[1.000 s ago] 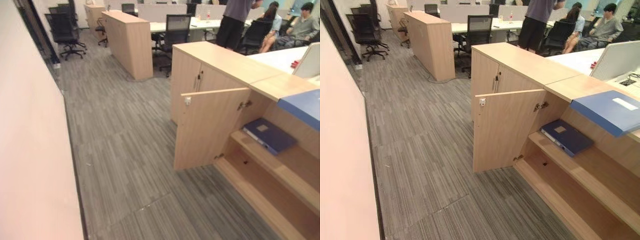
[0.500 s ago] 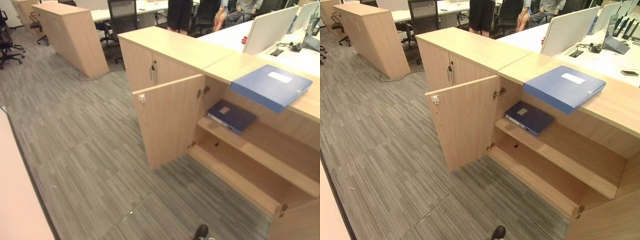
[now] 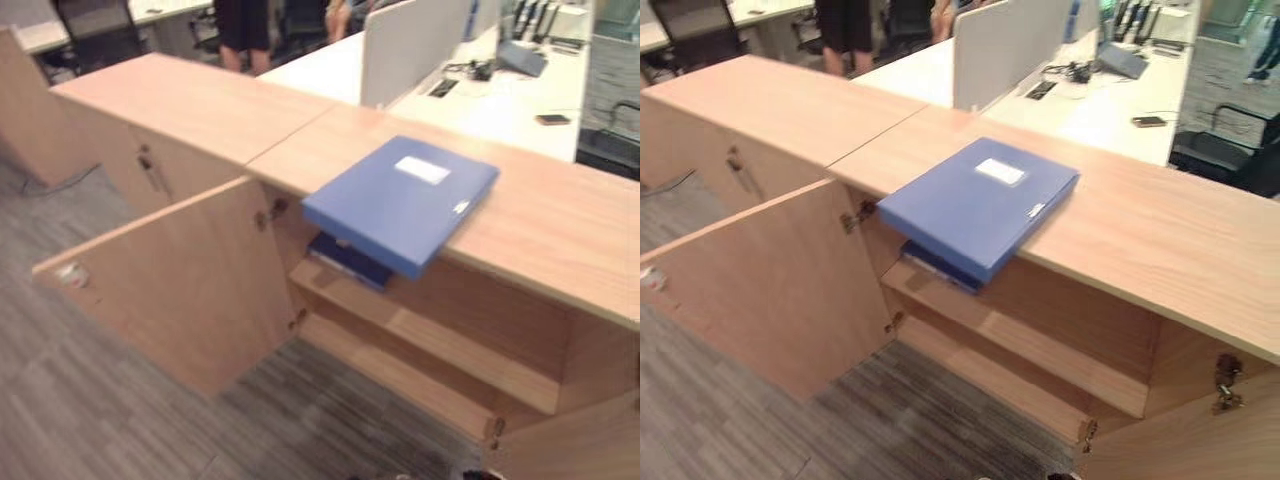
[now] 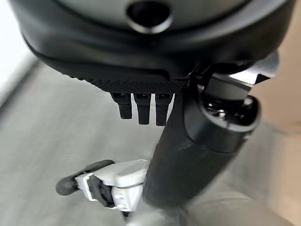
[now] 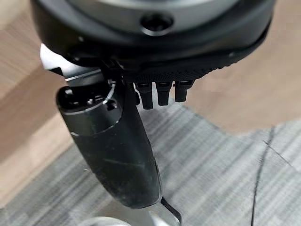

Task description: Put the empty folder in the office cabinet

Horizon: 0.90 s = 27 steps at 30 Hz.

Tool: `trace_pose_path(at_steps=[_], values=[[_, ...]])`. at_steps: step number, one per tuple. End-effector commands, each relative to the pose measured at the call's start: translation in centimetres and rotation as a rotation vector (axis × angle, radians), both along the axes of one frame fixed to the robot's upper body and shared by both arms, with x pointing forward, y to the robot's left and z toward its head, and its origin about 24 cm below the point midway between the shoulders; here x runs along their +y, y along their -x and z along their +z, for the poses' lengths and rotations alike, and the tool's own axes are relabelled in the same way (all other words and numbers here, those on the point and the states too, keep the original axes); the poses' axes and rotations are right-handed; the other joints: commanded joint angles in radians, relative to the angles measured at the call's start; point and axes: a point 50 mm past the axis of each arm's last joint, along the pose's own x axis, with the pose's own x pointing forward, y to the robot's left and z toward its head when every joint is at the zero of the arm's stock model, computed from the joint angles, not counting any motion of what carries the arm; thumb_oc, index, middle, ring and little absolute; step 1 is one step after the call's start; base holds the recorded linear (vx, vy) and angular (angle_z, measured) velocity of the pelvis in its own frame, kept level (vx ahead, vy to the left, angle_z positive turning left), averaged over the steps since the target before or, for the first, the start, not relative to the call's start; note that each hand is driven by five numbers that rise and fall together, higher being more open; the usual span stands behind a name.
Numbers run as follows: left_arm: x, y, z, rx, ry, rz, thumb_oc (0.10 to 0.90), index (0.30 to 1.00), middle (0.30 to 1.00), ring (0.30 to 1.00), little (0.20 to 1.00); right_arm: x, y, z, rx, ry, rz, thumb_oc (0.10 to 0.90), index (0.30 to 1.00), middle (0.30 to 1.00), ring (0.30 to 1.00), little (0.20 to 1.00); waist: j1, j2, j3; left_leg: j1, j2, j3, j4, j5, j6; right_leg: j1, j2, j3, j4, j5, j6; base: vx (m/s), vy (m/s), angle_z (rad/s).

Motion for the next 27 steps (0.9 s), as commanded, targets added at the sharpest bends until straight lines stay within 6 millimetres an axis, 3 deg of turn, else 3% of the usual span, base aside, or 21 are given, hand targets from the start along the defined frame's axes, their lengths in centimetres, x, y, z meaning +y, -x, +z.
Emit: trace_pose_path(at_steps=[1, 2, 3, 4, 5, 7, 9, 10, 18, 27], values=[[-2.4, -1.3, -0.4, -0.029, 0.050, -0.092, 0.800, 0.900, 0.900, 0.900, 0.900, -2.6, 0.4, 0.7, 0.017, 0.074, -0.056, 0.800, 0.900, 0.900, 0.900, 0.900, 0.066, -0.003, 0.076, -0.008, -0.105, 0.049, -0.256, 0.036, 0.077, -0.014, -0.127, 0.089, -0.044, 0.036, 0.104, 0.21, 0.052, -0.28], [-2.4, -1.6, -0.3, -0.049, 0.052, -0.096, 0.800, 0.900, 0.900, 0.900, 0.900, -2.7, -0.1, 0.8, 0.002, 0.079, -0.056, 0.800, 0.900, 0.900, 0.900, 0.900, 0.078, 0.001, 0.081, -0.037, -0.137, 0.023, -0.284, 0.036, 0.067, -0.001, -0.117, 0.110, -0.060, 0.034, 0.107, 0.08, 0.049, -0.60], [-2.4, -1.6, -0.3, -0.049, 0.052, -0.096, 0.800, 0.900, 0.900, 0.900, 0.900, -2.7, -0.1, 0.8, 0.002, 0.079, -0.056, 0.800, 0.900, 0.900, 0.900, 0.900, 0.080, 0.001, 0.082, -0.035, -0.136, 0.024, -0.285, 0.035, 0.067, 0.000, -0.117, 0.111, -0.061, 0.033, 0.107, 0.06, 0.136, -0.92], [-2.7, -2.5, -0.1, -0.099, 0.070, -0.098, 0.800, 0.900, 0.900, 0.900, 0.900, -2.8, -0.5, 0.9, -0.013, 0.086, -0.048, 0.800, 0.900, 0.900, 0.900, 0.900, 0.102, 0.015, 0.090, -0.069, -0.188, -0.049, -0.404, 0.091, 0.050, 0.012, -0.113, 0.140, -0.078, 0.053, 0.113, 0.02, 0.112, -1.13], [-2.7, -2.5, -0.1, -0.099, 0.070, -0.098, 0.800, 0.900, 0.900, 0.900, 0.900, -2.8, -0.5, 0.9, -0.013, 0.086, -0.048, 0.800, 0.900, 0.900, 0.900, 0.900, 0.102, 0.015, 0.092, -0.065, -0.188, -0.048, -0.406, 0.093, 0.050, 0.014, -0.113, 0.141, -0.078, 0.052, 0.113, 0.08, 0.150, -0.98], [-3.5, -3.5, 0.0, -0.149, 0.101, -0.104, 0.800, 0.900, 0.900, 0.900, 0.900, -2.7, -0.3, 0.8, -0.001, 0.089, -0.018, 0.800, 0.900, 0.900, 0.900, 0.900, 0.116, 0.031, 0.099, -0.043, -0.207, -0.131, -0.478, 0.110, 0.041, 0.027, -0.102, 0.185, -0.064, 0.046, 0.125, 0.10, 0.101, -0.73], [-3.8, -3.7, 0.0, -0.157, 0.108, -0.109, 0.800, 0.900, 0.900, 0.900, 0.900, -2.6, -0.2, 0.8, 0.000, 0.089, -0.020, 0.800, 0.900, 0.900, 0.900, 0.900, 0.113, 0.035, 0.094, -0.018, -0.203, -0.142, -0.508, 0.110, 0.043, 0.033, -0.099, 0.194, -0.068, 0.047, 0.131, 0.10, 0.115, -0.74], [-4.2, -4.1, 0.1, -0.168, 0.121, -0.120, 0.800, 0.900, 0.900, 0.900, 0.900, -2.6, 0.0, 0.8, 0.001, 0.087, -0.030, 0.800, 0.900, 0.900, 0.900, 0.900, 0.097, 0.044, 0.073, 0.018, -0.193, -0.137, -0.567, 0.118, 0.045, 0.038, -0.101, 0.206, -0.087, 0.056, 0.140, 0.12, 0.133, -0.64], [-4.8, -5.4, 0.5, -0.219, 0.144, -0.158, 0.800, 0.900, 0.900, 0.900, 0.900, -1.2, 0.8, 0.1, 0.017, 0.042, -0.022, 0.800, 0.900, 0.900, 0.900, 0.900, 0.070, 0.045, 0.039, 0.120, -0.207, -0.076, -0.678, 0.111, 0.078, 0.073, -0.124, 0.260, -0.177, 0.119, 0.183, 0.08, 0.138, -0.25], [-5.2, -5.2, 0.6, -0.265, 0.211, -0.074, 0.800, 0.900, 0.900, 0.900, 0.900, -0.3, 1.7, -0.2, 0.036, 0.006, -0.026, 0.800, 0.900, 0.900, 0.900, 0.900, 0.063, 0.041, 0.023, 0.154, -0.228, -0.051, -0.721, 0.098, 0.102, 0.085, -0.152, 0.281, -0.234, 0.163, 0.218, 0.01, 0.102, -0.09]])
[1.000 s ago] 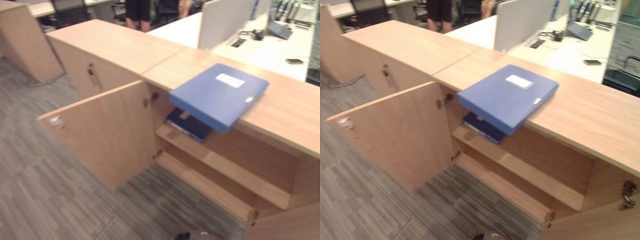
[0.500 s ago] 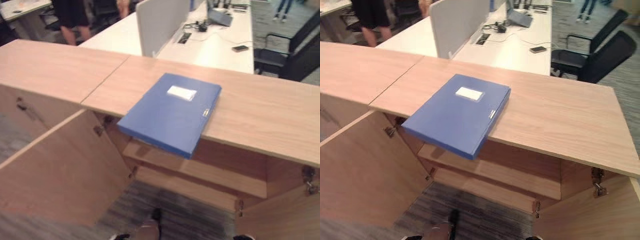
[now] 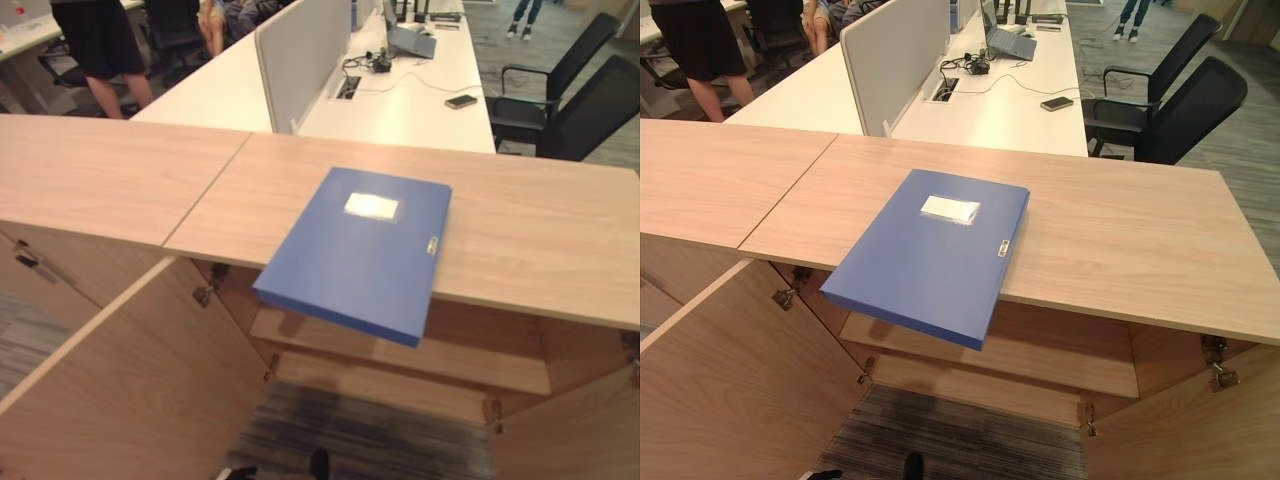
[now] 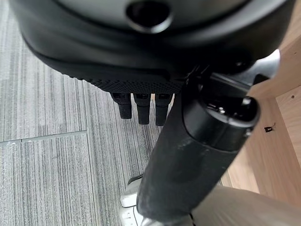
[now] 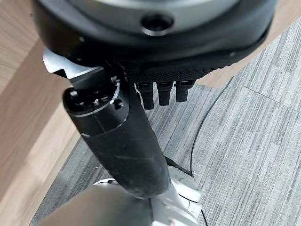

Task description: Put the empty folder in the office cabinet

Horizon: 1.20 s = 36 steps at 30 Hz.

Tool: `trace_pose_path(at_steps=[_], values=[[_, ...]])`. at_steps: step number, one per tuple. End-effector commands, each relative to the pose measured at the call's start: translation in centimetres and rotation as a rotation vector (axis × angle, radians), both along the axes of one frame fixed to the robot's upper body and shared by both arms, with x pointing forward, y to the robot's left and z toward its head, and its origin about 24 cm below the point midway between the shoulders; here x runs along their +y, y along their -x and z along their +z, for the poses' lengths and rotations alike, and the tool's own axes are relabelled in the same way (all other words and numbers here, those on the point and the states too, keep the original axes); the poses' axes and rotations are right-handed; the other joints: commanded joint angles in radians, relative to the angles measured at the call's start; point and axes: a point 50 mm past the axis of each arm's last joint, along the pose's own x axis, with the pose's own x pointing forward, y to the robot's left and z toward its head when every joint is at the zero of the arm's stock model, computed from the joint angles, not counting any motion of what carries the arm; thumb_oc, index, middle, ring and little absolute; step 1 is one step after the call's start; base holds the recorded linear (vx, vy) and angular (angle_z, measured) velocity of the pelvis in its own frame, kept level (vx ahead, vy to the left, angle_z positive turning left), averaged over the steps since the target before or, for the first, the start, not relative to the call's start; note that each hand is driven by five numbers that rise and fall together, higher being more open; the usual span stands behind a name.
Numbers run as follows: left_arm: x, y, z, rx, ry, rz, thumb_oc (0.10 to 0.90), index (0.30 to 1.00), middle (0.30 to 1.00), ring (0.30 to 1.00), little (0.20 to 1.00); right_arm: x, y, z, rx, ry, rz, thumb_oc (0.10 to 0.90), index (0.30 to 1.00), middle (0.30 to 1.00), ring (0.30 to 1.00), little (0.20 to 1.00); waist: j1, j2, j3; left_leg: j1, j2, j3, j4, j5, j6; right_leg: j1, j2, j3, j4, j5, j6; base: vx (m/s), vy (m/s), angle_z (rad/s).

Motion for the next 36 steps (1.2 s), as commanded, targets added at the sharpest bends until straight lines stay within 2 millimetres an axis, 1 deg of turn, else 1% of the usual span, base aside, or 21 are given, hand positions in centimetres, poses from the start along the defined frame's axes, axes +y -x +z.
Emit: trace_pose_path(at_steps=[1, 6, 10, 11, 12, 13, 14, 17, 19, 20, 21, 22, 23, 24, 26, 27, 29, 30, 32, 35, 36], values=[[-3.1, -4.1, 0.6, -0.173, 0.142, 0.036, 0.800, 0.900, 0.900, 0.900, 0.900, -1.5, -0.4, 0.4, -0.015, 0.034, 0.000, 0.800, 0.900, 0.900, 0.900, 0.900, 0.006, 0.030, -0.008, 0.061, 0.021, -0.029, 0.007, -0.144, -0.006, -0.082, -0.042, 0.029, -0.099, 0.115, 0.063, -0.02, 0.107, -0.11], [-3.4, -5.1, 1.4, -0.252, 0.184, 0.041, 0.800, 0.900, 0.900, 0.900, 0.900, -1.5, -1.0, 0.6, -0.037, 0.033, 0.006, 0.800, 0.900, 0.900, 0.900, 0.900, 0.007, 0.032, -0.005, 0.065, 0.009, -0.017, -0.010, -0.144, 0.003, -0.094, -0.053, 0.038, -0.121, 0.148, 0.083, -0.03, 0.074, -0.06], [-3.0, -6.0, 3.1, -0.378, 0.295, 0.134, 0.800, 0.900, 0.900, 0.900, 0.900, -1.9, -2.7, 1.0, -0.089, 0.039, 0.030, 0.800, 0.900, 0.900, 0.900, 0.900, 0.014, 0.045, 0.006, 0.059, 0.009, 0.002, -0.040, -0.128, 0.010, -0.134, -0.063, 0.040, -0.115, 0.162, 0.102, -0.12, 0.058, -0.24], [-2.1, -6.8, 4.7, -0.481, 0.358, 0.213, 0.800, 0.900, 0.900, 0.900, 0.900, -1.8, -4.6, 1.5, -0.138, 0.038, 0.064, 0.800, 0.900, 0.900, 0.900, 0.900, 0.022, 0.059, 0.032, 0.032, 0.019, 0.016, -0.025, -0.119, 0.019, -0.171, -0.071, 0.027, -0.041, 0.150, 0.108, -0.16, -0.002, -0.26], [-2.1, -6.8, 4.7, -0.481, 0.358, 0.213, 0.800, 0.900, 0.900, 0.900, 0.900, -1.8, -4.6, 1.5, -0.138, 0.037, 0.064, 0.800, 0.900, 0.900, 0.900, 0.900, 0.022, 0.058, 0.031, 0.031, 0.019, 0.017, -0.023, -0.119, 0.019, -0.173, -0.071, 0.028, -0.038, 0.148, 0.108, -0.30, -0.029, -0.24], [-0.9, -7.2, 6.5, -0.574, 0.382, 0.251, 0.800, 0.900, 0.900, 0.900, 0.900, -1.5, -6.1, 2.0, -0.182, 0.029, 0.090, 0.800, 0.900, 0.900, 0.900, 0.900, 0.041, 0.074, 0.043, -0.005, 0.038, 0.037, -0.004, -0.114, 0.020, -0.168, -0.103, -0.019, 0.028, 0.130, 0.096, -0.15, -0.026, -0.09], [-0.9, -7.2, 6.5, -0.573, 0.381, 0.252, 0.800, 0.900, 0.900, 0.900, 0.900, -1.4, -6.1, 1.9, -0.182, 0.028, 0.091, 0.800, 0.900, 0.900, 0.900, 0.900, 0.040, 0.073, 0.043, -0.005, 0.037, 0.037, -0.003, -0.114, 0.020, -0.169, -0.104, -0.019, 0.030, 0.128, 0.096, -0.19, -0.082, -0.27], [1.1, -7.7, 11.2, -0.811, 0.361, 0.276, 0.800, 0.900, 0.900, 0.900, 0.900, -0.3, -6.4, 1.8, -0.185, 0.008, 0.133, 0.800, 0.900, 0.900, 0.900, 0.900, 0.092, 0.032, 0.026, -0.014, 0.039, 0.066, -0.014, -0.096, -0.001, -0.083, -0.105, -0.081, -0.097, 0.122, 0.103, -0.04, -0.134, -0.39], [1.3, -7.4, 12.0, -0.852, 0.360, 0.293, 0.800, 0.900, 0.900, 0.900, 0.900, -0.1, -6.1, 1.6, -0.178, 0.004, 0.136, 0.800, 0.900, 0.900, 0.900, 0.900, 0.099, 0.025, 0.017, -0.020, 0.043, 0.064, -0.017, -0.087, -0.006, -0.081, -0.092, -0.079, -0.125, 0.127, 0.102, -0.01, -0.117, -0.11], [1.7, -7.4, 13.1, -0.907, 0.327, 0.287, 0.800, 0.900, 0.900, 0.900, 0.900, 0.1, -5.5, 1.4, -0.167, -0.001, 0.134, 0.800, 0.900, 0.900, 0.900, 0.900, 0.106, 0.019, 0.017, -0.011, 0.048, 0.059, -0.028, -0.083, -0.012, -0.067, -0.080, -0.077, -0.147, 0.126, 0.100, 0.00, -0.228, -0.11], [2.7, -7.6, 15.8, -1.034, 0.229, 0.265, 0.800, 0.900, 0.900, 0.900, 0.900, 0.5, -5.1, 1.3, -0.174, -0.013, 0.110, 0.800, 0.900, 0.900, 0.900, 0.900, 0.115, 0.010, 0.019, 0.004, 0.054, 0.047, -0.050, -0.074, -0.022, -0.041, -0.064, -0.084, -0.182, 0.127, 0.095, 0.00, -0.171, -0.06], [2.7, -7.5, 15.9, -1.034, 0.228, 0.266, 0.800, 0.900, 0.900, 0.900, 0.900, 0.5, -5.1, 1.3, -0.174, -0.013, 0.110, 0.800, 0.900, 0.900, 0.900, 0.900, 0.114, 0.010, 0.017, 0.002, 0.054, 0.046, -0.051, -0.070, -0.021, -0.042, -0.063, -0.085, -0.184, 0.130, 0.095, -0.02, -0.211, 0.04], [3.9, -7.9, 19.0, -1.189, 0.085, 0.254, 0.800, 0.900, 0.900, 0.900, 0.900, 0.8, -4.5, 1.0, -0.171, -0.019, 0.072, 0.800, 0.900, 0.900, 0.900, 0.900, 0.123, 0.002, 0.020, 0.017, 0.061, 0.033, -0.072, -0.061, -0.035, -0.019, -0.047, -0.091, -0.206, 0.124, 0.087, -0.02, -0.099, 0.12], [3.9, -7.9, 19.0, -1.189, 0.084, 0.254, 0.800, 0.900, 0.900, 0.900, 0.900, 0.8, -4.5, 1.0, -0.171, -0.019, 0.073, 0.800, 0.900, 0.900, 0.900, 0.900, 0.122, 0.002, 0.020, 0.015, 0.061, 0.032, -0.073, -0.057, -0.034, -0.021, -0.047, -0.092, -0.208, 0.128, 0.087, -0.02, -0.183, 0.27], [5.1, -8.9, 23.0, -1.408, -0.176, 0.229, 0.800, 0.900, 0.900, 0.900, 0.900, 1.8, -3.7, 0.6, -0.152, -0.033, 0.060, 0.800, 0.900, 0.900, 0.900, 0.900, 0.134, -0.009, 0.011, 0.023, 0.071, 0.015, -0.084, -0.053, -0.053, 0.000, -0.029, -0.106, -0.229, 0.114, 0.079, 0.00, -0.128, 0.22], [5.1, -9.0, 23.1, -1.410, -0.179, 0.229, 0.800, 0.900, 0.900, 0.900, 0.900, 1.9, -3.7, 0.6, -0.154, -0.034, 0.060, 0.800, 0.900, 0.900, 0.900, 0.900, 0.133, -0.009, 0.012, 0.020, 0.070, 0.014, -0.085, -0.048, -0.052, -0.003, -0.029, -0.107, -0.229, 0.118, 0.079, 0.01, -0.077, 0.10], [5.3, -10.0, 25.4, -1.530, -0.371, 0.191, 0.800, 0.900, 0.900, 0.900, 0.900, 2.7, -3.8, 0.4, -0.158, -0.036, 0.073, 0.800, 0.900, 0.900, 0.900, 0.900, 0.141, -0.014, 0.006, 0.027, 0.075, 0.006, -0.086, -0.048, -0.061, 0.005, -0.023, -0.113, -0.229, 0.109, 0.076, 0.05, -0.077, 0.23], [5.1, -11.2, 27.9, -1.642, -0.539, 0.152, 0.800, 0.900, 0.900, 0.900, 0.900, 3.4, -3.9, 0.3, -0.154, -0.030, 0.100, 0.800, 0.900, 0.900, 0.900, 0.900, 0.146, -0.015, -0.007, 0.044, 0.078, 0.005, -0.084, -0.058, -0.065, 0.023, -0.019, -0.116, -0.229, 0.099, 0.073, 0.09, -0.059, 0.23], [4.8, -11.7, 28.8, -1.680, -0.590, 0.127, 0.800, 0.900, 0.900, 0.900, 0.900, 3.6, -3.9, 0.3, -0.148, -0.026, 0.107, 0.800, 0.900, 0.900, 0.900, 0.900, 0.145, -0.014, -0.011, 0.048, 0.077, 0.004, -0.086, -0.054, -0.064, 0.024, -0.019, -0.119, -0.229, 0.103, 0.073, 0.06, -0.014, 0.13], [3.7, -12.0, 32.6, -1.840, -0.735, -0.037, 0.800, 0.900, 0.900, 0.900, 0.900, 3.5, -3.1, 0.0, -0.105, -0.008, 0.121, 0.800, 0.900, 0.900, 0.900, 0.900, 0.137, -0.004, -0.039, 0.075, 0.077, 0.007, -0.090, -0.066, -0.066, 0.040, -0.018, -0.118, -0.229, 0.099, 0.072, 0.08, 0.012, 0.03], [3.7, -11.9, 32.6, -1.840, -0.738, -0.040, 0.800, 0.900, 0.900, 0.900, 0.900, 3.5, -3.0, 0.0, -0.105, -0.010, 0.121, 0.800, 0.900, 0.900, 0.900, 0.900, 0.138, -0.006, -0.039, 0.076, 0.077, 0.007, -0.090, -0.067, -0.066, 0.041, -0.018, -0.118, -0.229, 0.099, 0.072, 0.06, 0.015, 0.00]])
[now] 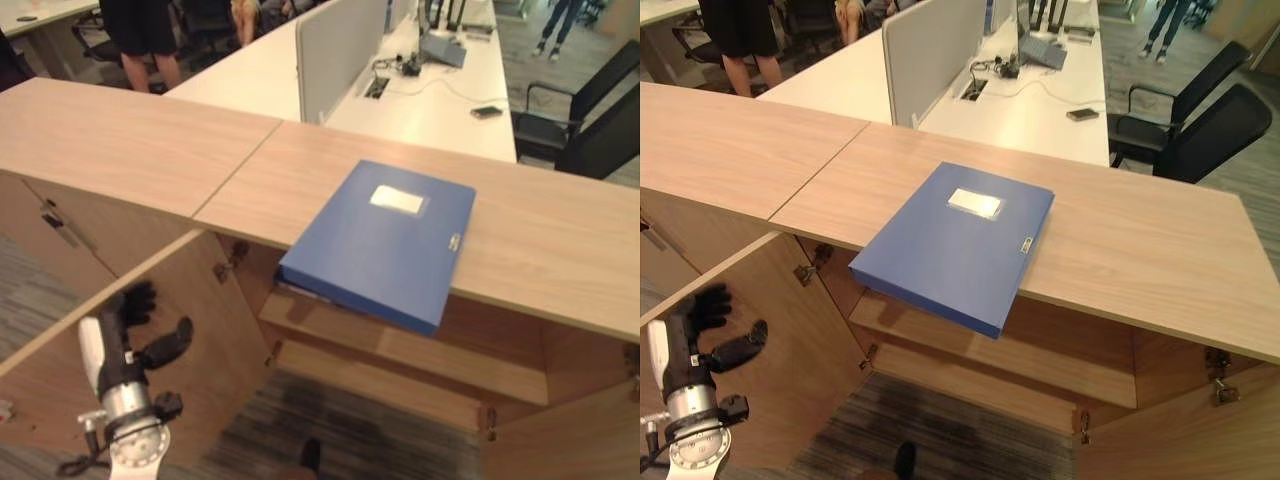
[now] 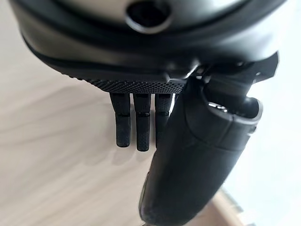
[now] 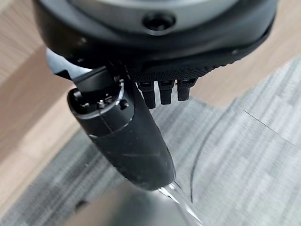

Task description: Put the empty folder in the office cabinet

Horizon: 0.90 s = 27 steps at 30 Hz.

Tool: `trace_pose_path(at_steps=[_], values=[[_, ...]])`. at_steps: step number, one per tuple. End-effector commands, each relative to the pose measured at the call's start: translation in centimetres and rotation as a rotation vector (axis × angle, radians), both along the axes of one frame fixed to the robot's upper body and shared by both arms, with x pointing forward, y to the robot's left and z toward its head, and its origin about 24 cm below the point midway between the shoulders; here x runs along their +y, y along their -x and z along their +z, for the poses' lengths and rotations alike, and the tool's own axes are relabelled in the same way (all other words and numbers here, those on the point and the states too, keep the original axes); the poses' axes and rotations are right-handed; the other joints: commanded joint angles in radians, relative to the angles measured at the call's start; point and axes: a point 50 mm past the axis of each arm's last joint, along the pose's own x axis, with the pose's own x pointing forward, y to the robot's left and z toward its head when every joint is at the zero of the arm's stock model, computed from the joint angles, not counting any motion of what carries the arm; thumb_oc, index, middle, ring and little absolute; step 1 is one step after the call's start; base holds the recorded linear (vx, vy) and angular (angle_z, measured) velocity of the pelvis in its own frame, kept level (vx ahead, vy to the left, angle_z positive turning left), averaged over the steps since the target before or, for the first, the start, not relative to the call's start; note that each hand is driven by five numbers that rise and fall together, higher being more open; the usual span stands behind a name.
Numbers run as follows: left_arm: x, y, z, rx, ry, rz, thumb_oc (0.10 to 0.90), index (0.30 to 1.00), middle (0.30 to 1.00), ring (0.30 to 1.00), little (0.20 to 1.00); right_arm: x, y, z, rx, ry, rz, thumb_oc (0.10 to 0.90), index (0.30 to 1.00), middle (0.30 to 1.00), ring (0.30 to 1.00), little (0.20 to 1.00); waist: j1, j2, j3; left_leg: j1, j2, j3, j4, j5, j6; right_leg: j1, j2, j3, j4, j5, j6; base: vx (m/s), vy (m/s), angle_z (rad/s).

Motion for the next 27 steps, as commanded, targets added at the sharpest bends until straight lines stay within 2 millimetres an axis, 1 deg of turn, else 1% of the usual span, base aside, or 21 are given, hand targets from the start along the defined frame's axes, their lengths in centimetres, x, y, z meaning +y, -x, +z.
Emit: trace_pose_path(at_steps=[1, 4, 5, 6, 7, 8, 10, 11, 12, 14, 18, 23, 27], values=[[-1.7, -0.9, 8.8, -0.380, -0.379, -0.109, 0.800, 0.900, 0.900, 0.900, 0.900, 2.1, -2.6, 0.2, -0.075, -0.047, 0.041, 0.800, 0.900, 0.900, 0.900, 0.900, -0.008, -0.004, -0.053, 0.058, 0.014, -0.025, -0.005, -0.142, -0.021, -0.039, -0.042, 0.017, 0.007, -0.046, 0.037, 0.00, 0.000, 0.00], [-2.2, -0.7, 9.1, -0.377, -0.415, -0.153, 0.800, 0.900, 0.900, 0.900, 0.900, 2.1, -2.5, 0.1, -0.070, -0.050, 0.045, 0.800, 0.900, 0.900, 0.900, 0.900, -0.011, -0.002, -0.060, 0.067, 0.015, -0.022, -0.006, -0.148, -0.021, -0.035, -0.041, 0.022, 0.007, -0.047, 0.037, 0.02, 0.011, -0.09], [-2.8, -0.6, 9.3, -0.359, -0.452, -0.208, 0.800, 0.900, 0.900, 0.900, 0.900, 2.0, -2.6, 0.2, -0.072, -0.046, 0.047, 0.800, 0.900, 0.900, 0.900, 0.900, -0.013, -0.001, -0.064, 0.073, 0.016, -0.022, -0.007, -0.153, -0.021, -0.034, -0.040, 0.027, 0.007, -0.047, 0.037, 0.00, 0.006, -0.09], [-2.8, -0.6, 9.3, -0.359, -0.452, -0.209, 0.800, 0.900, 0.900, 0.900, 0.900, 2.0, -2.5, 0.1, -0.072, -0.046, 0.047, 0.800, 0.900, 0.900, 0.900, 0.900, -0.013, -0.001, -0.064, 0.073, 0.016, -0.021, -0.007, -0.154, -0.021, -0.033, -0.040, 0.028, 0.007, -0.047, 0.037, 0.00, 0.011, -0.08], [-3.4, -0.4, 9.6, -0.343, -0.484, -0.273, 0.800, 0.900, 0.900, 0.900, 0.900, 1.8, -2.6, 0.2, -0.074, -0.042, 0.047, 0.800, 0.900, 0.900, 0.900, 0.900, -0.017, 0.003, -0.067, 0.076, 0.016, -0.021, -0.007, -0.156, -0.021, -0.033, -0.039, 0.032, 0.007, -0.047, 0.037, 0.00, 0.005, -0.04], [-3.4, -0.4, 9.6, -0.341, -0.485, -0.275, 0.800, 0.900, 0.900, 0.900, 0.900, 1.8, -2.6, 0.2, -0.073, -0.043, 0.047, 0.800, 0.900, 0.900, 0.900, 0.900, -0.016, 0.002, -0.067, 0.077, 0.017, -0.020, -0.007, -0.156, -0.021, -0.033, -0.039, 0.033, 0.007, -0.047, 0.037, -0.01, 0.009, -0.04], [-4.2, -0.2, 9.8, -0.323, -0.504, -0.356, 0.800, 0.900, 0.900, 0.900, 0.900, 1.6, -2.7, 0.2, -0.076, -0.040, 0.046, 0.800, 0.900, 0.900, 0.900, 0.900, -0.019, 0.004, -0.068, 0.078, 0.017, -0.019, -0.007, -0.158, -0.021, -0.034, -0.037, 0.037, 0.007, -0.045, 0.038, -0.02, 0.005, 0.00], [-4.7, 0.1, 10.1, -0.309, -0.517, -0.423, 0.800, 0.900, 0.900, 0.900, 0.900, 1.4, -2.8, 0.3, -0.074, -0.039, 0.043, 0.800, 0.900, 0.900, 0.900, 0.900, -0.021, 0.005, -0.071, 0.079, 0.018, -0.015, -0.007, -0.159, -0.022, -0.035, -0.035, 0.039, 0.007, -0.044, 0.039, 0.00, 0.000, 0.00], [-4.7, 0.1, 10.1, -0.309, -0.517, -0.423, 0.800, 0.900, 0.900, 0.900, 0.900, 1.4, -2.8, 0.3, -0.074, -0.039, 0.043, 0.800, 0.900, 0.900, 0.900, 0.900, -0.021, 0.005, -0.071, 0.079, 0.018, -0.015, -0.007, -0.159, -0.022, -0.035, -0.035, 0.039, 0.007, -0.044, 0.039, 0.00, 0.000, 0.00], [-5.4, 0.3, 10.5, -0.285, -0.555, -0.498, 0.800, 0.900, 0.900, 0.900, 0.900, 1.1, -2.6, 0.3, -0.066, -0.034, 0.044, 0.800, 0.900, 0.900, 0.900, 0.900, -0.024, 0.009, -0.075, 0.081, 0.020, -0.014, -0.007, -0.159, -0.023, -0.035, -0.034, 0.043, 0.007, -0.041, 0.039, 0.00, 0.000, 0.00], [-5.4, 0.7, 10.7, -0.232, -0.583, -0.557, 0.800, 0.900, 0.900, 0.900, 0.900, 0.7, -2.7, 0.4, -0.058, -0.028, 0.051, 0.800, 0.900, 0.900, 0.900, 0.900, -0.022, 0.015, -0.081, 0.084, 0.023, -0.013, -0.007, -0.158, -0.026, -0.035, -0.032, 0.045, 0.007, -0.038, 0.040, -0.02, 0.003, -0.01], [-5.2, 1.0, 10.9, -0.214, -0.585, -0.565, 0.800, 0.900, 0.900, 0.900, 0.900, 0.5, -2.5, 0.3, -0.043, -0.025, 0.060, 0.800, 0.900, 0.900, 0.900, 0.900, -0.019, 0.017, -0.088, 0.085, 0.025, -0.018, -0.007, -0.156, -0.029, -0.033, -0.027, 0.044, 0.007, -0.040, 0.039, -0.01, 0.003, -0.02], [-5.5, 1.6, 11.7, -0.219, -0.600, -0.615, 0.800, 0.900, 0.900, 0.900, 0.900, 0.2, -2.4, 0.4, -0.031, -0.017, 0.079, 0.800, 0.900, 0.900, 0.900, 0.900, -0.013, 0.019, -0.090, 0.084, 0.028, -0.024, -0.007, -0.153, -0.032, -0.031, -0.023, 0.043, 0.007, -0.040, 0.037, -0.02, 0.000, 0.02]])
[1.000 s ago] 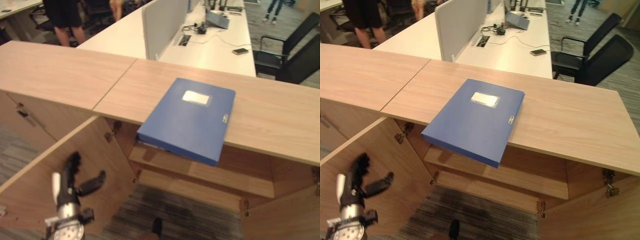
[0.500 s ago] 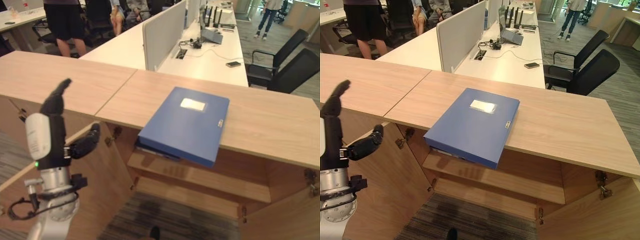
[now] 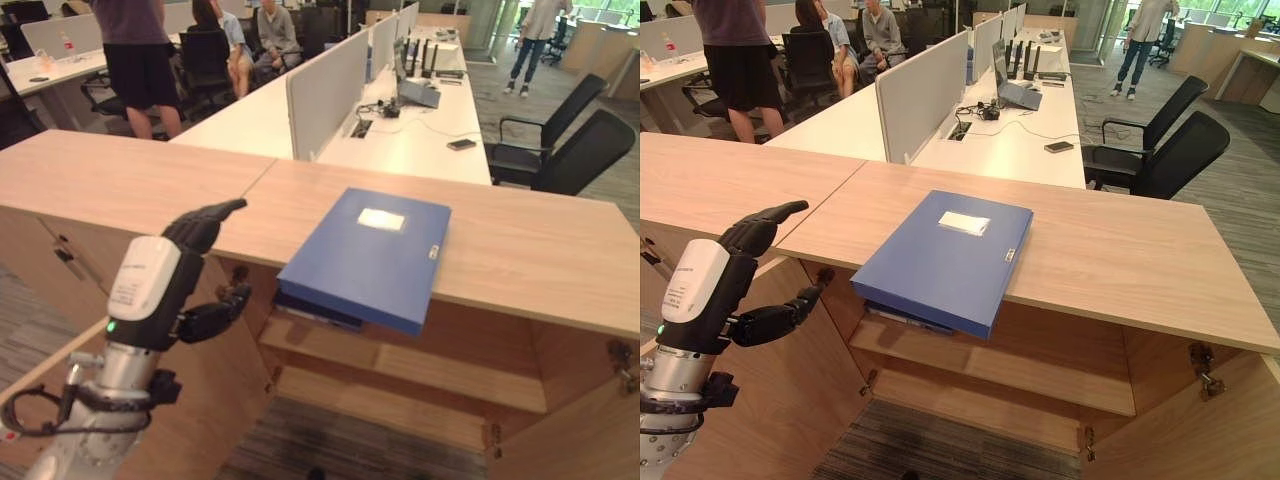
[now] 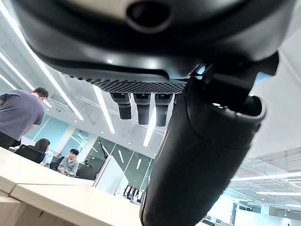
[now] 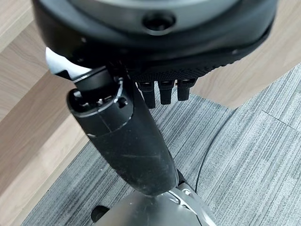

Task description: Put the empty folder in the office cabinet

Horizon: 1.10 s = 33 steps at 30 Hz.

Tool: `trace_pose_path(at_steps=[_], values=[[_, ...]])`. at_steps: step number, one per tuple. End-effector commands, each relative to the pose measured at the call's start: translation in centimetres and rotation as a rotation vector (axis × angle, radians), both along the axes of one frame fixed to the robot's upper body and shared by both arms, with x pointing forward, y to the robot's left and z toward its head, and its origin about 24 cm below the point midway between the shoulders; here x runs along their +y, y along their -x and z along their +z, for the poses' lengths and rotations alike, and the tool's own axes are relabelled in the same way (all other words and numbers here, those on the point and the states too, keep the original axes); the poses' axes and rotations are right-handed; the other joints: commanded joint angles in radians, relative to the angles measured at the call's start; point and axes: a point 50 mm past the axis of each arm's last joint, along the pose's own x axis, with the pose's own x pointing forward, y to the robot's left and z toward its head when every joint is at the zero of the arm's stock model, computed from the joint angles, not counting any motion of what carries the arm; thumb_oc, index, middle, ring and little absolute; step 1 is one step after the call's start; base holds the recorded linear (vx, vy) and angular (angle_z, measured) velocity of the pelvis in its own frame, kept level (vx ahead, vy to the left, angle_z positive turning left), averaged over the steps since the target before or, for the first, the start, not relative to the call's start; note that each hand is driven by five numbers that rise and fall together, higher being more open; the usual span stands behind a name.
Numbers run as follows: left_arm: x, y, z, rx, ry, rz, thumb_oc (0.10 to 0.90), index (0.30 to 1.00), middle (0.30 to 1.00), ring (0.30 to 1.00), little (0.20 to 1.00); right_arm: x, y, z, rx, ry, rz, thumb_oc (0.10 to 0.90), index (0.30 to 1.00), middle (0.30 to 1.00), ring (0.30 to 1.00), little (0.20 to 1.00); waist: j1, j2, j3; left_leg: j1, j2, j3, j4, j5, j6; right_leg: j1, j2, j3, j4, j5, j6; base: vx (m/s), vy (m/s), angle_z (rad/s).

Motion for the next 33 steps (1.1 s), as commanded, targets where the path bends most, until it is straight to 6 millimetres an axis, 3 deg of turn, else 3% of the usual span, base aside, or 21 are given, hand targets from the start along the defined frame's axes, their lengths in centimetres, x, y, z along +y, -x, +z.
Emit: trace_pose_path(at_steps=[1, 12, 24, 33], values=[[-1.2, 0.8, 5.3, -0.223, -0.009, -0.137, 0.800, 0.900, 0.900, 0.900, 0.900, 1.6, -3.4, 0.2, -0.060, -0.034, 0.068, 0.800, 0.900, 0.900, 0.900, 0.900, -0.009, -0.026, -0.025, 0.041, 0.028, -0.046, -0.003, -0.139, -0.026, -0.064, -0.019, 0.015, 0.007, -0.038, 0.032, 0.00, 0.000, 0.00], [-2.9, 1.1, 7.4, -0.232, -0.021, -0.291, 0.800, 0.900, 0.900, 0.900, 0.900, 1.4, -3.2, 0.2, -0.029, -0.025, 0.132, 0.800, 0.900, 0.900, 0.900, 0.900, -0.015, -0.019, -0.028, 0.038, 0.035, -0.056, -0.003, -0.130, -0.035, -0.058, -0.005, 0.008, 0.007, -0.047, 0.024, -0.01, -0.005, 0.01], [-6.5, -0.7, 6.1, -0.165, -0.008, -0.480, 0.800, 0.900, 0.900, 0.900, 0.900, 2.4, -3.7, 0.2, -0.047, -0.038, 0.165, 0.800, 0.900, 0.900, 0.900, 0.900, -0.061, -0.018, -0.039, 0.057, 0.044, -0.040, -0.003, -0.143, -0.037, -0.055, -0.001, 0.029, 0.007, -0.050, 0.022, 0.01, -0.006, 0.01], [-7.4, -1.4, 5.2, -0.107, -0.061, -0.518, 0.800, 0.900, 0.900, 0.900, 0.900, 2.2, -3.5, 0.2, -0.041, -0.031, 0.164, 0.800, 0.900, 0.900, 0.900, 0.900, -0.077, -0.015, -0.046, 0.070, 0.044, -0.030, -0.003, -0.152, -0.035, -0.050, -0.003, 0.039, 0.007, -0.052, 0.024, 0.02, 0.000, -0.07]])
